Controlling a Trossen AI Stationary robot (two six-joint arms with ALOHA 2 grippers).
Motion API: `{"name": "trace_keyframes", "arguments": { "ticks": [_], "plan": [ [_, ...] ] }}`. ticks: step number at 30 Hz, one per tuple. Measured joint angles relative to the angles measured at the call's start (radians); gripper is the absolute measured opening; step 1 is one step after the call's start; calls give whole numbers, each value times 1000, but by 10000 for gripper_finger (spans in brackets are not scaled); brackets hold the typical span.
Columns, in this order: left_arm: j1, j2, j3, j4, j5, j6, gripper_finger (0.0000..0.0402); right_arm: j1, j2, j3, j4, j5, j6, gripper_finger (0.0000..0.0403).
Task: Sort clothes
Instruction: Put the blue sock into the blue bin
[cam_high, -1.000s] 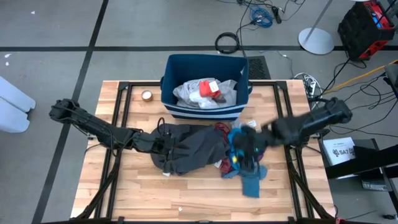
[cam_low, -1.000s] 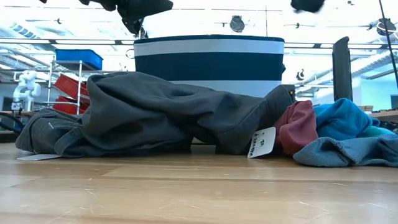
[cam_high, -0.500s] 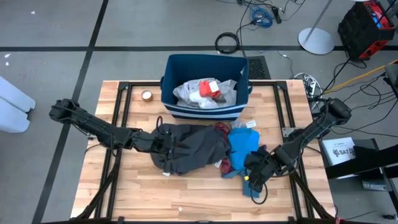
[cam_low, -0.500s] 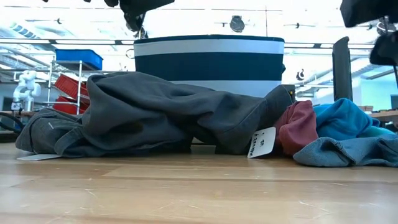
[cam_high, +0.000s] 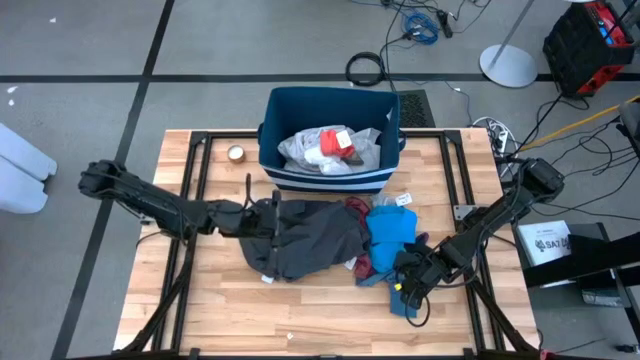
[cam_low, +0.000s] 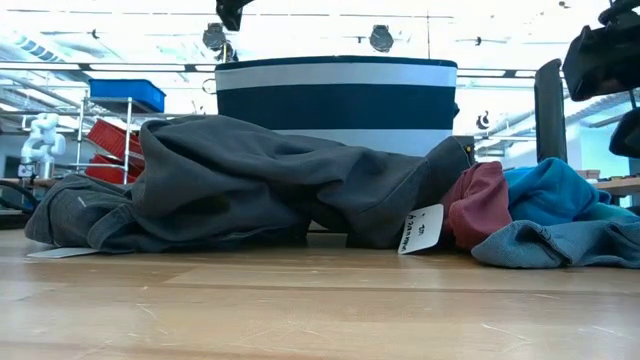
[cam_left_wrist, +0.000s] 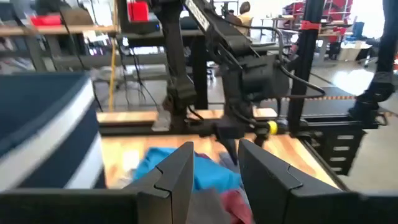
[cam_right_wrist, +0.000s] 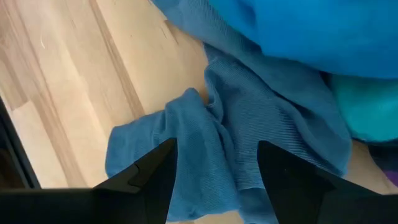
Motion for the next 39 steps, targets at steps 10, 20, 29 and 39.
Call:
{"name": "trace_keyframes", "arguments": {
  "ticks": [10,20,29,39],
  "plan": [
    [71,0,16,-16,3,60,137,0,145,-1,126,-48,-56,198],
    [70,0,17,-43,28,60,137,0,179,0,203,-105,-9,16],
    [69,0,17,-45,28,59,137,-48,122,154,212,-105,-156,5],
    [69,0,17,-59,28,59,137,-124,122,600,97,-104,-601,5]
  ]
}}
